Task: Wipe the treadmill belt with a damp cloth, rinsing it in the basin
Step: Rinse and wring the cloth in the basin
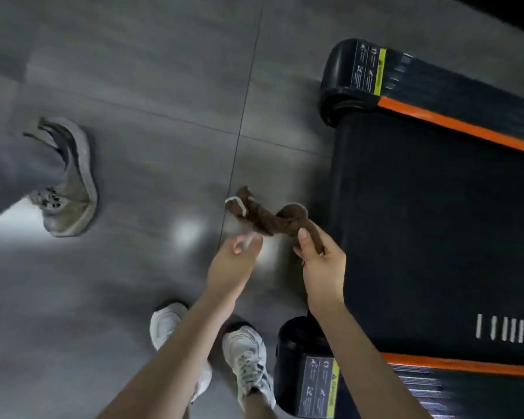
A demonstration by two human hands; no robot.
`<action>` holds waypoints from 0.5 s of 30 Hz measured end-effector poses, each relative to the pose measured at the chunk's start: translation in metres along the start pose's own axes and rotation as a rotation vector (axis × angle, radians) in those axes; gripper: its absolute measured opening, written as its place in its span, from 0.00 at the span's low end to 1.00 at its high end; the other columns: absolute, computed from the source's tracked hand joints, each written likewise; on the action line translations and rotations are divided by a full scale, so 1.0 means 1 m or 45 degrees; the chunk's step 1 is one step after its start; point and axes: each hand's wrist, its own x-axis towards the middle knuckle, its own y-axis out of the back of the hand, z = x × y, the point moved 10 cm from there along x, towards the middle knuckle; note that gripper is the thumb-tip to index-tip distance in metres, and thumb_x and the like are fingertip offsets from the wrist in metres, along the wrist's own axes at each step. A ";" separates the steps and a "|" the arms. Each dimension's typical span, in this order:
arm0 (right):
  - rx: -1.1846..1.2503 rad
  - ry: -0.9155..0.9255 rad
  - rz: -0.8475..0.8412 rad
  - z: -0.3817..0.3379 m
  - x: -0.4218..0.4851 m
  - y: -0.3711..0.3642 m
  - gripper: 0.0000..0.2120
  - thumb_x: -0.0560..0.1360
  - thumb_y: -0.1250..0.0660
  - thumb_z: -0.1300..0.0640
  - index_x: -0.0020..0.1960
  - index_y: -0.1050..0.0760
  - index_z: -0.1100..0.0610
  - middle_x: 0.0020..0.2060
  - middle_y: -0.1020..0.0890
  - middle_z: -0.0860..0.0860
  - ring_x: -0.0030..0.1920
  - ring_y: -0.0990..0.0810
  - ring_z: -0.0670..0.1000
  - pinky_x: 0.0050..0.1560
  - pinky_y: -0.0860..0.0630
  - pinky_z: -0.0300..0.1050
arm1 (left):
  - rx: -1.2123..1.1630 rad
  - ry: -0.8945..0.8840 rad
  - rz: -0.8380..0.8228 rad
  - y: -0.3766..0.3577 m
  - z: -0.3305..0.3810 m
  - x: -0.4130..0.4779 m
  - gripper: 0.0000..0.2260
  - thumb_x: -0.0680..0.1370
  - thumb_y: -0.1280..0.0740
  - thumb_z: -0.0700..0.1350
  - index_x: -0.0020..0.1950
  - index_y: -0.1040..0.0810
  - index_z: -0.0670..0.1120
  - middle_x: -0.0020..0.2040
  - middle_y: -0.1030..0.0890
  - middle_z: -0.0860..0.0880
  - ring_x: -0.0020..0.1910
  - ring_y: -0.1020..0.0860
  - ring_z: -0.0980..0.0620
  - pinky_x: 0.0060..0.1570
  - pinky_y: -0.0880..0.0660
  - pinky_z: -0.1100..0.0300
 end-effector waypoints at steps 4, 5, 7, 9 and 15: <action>0.063 0.008 0.019 -0.061 0.000 -0.041 0.11 0.77 0.34 0.60 0.58 0.21 0.56 0.52 0.17 0.51 0.55 0.20 0.46 0.62 0.25 0.48 | -0.179 -0.004 0.093 0.061 0.041 0.000 0.20 0.77 0.35 0.54 0.67 0.29 0.50 0.64 0.25 0.50 0.61 0.27 0.54 0.65 0.30 0.49; 0.066 0.010 0.005 -0.079 -0.001 -0.051 0.11 0.77 0.34 0.61 0.58 0.21 0.58 0.51 0.16 0.51 0.53 0.19 0.45 0.61 0.25 0.47 | -0.209 -0.045 0.089 0.074 0.059 -0.002 0.20 0.77 0.34 0.53 0.68 0.30 0.51 0.65 0.26 0.51 0.61 0.27 0.54 0.65 0.31 0.51; 0.064 0.017 -0.048 -0.115 0.000 -0.069 0.09 0.77 0.34 0.61 0.55 0.19 0.59 0.46 0.15 0.51 0.49 0.18 0.46 0.59 0.24 0.47 | -0.108 -0.194 0.072 0.096 0.102 -0.005 0.24 0.75 0.31 0.50 0.70 0.32 0.54 0.64 0.28 0.54 0.64 0.29 0.55 0.64 0.34 0.59; 0.066 0.029 -0.117 -0.156 0.004 -0.086 0.06 0.77 0.34 0.61 0.49 0.18 0.55 0.42 0.15 0.49 0.46 0.18 0.45 0.57 0.23 0.47 | 0.239 -0.393 0.068 0.114 0.152 -0.008 0.27 0.73 0.28 0.48 0.70 0.32 0.56 0.63 0.29 0.57 0.66 0.32 0.55 0.62 0.36 0.62; 0.048 0.011 -0.282 -0.283 0.039 -0.123 0.05 0.75 0.32 0.58 0.42 0.18 0.55 0.36 0.16 0.48 0.39 0.19 0.43 0.46 0.24 0.37 | 0.826 -0.559 0.129 0.167 0.271 -0.004 0.22 0.71 0.28 0.54 0.65 0.25 0.59 0.69 0.30 0.51 0.69 0.34 0.51 0.63 0.40 0.62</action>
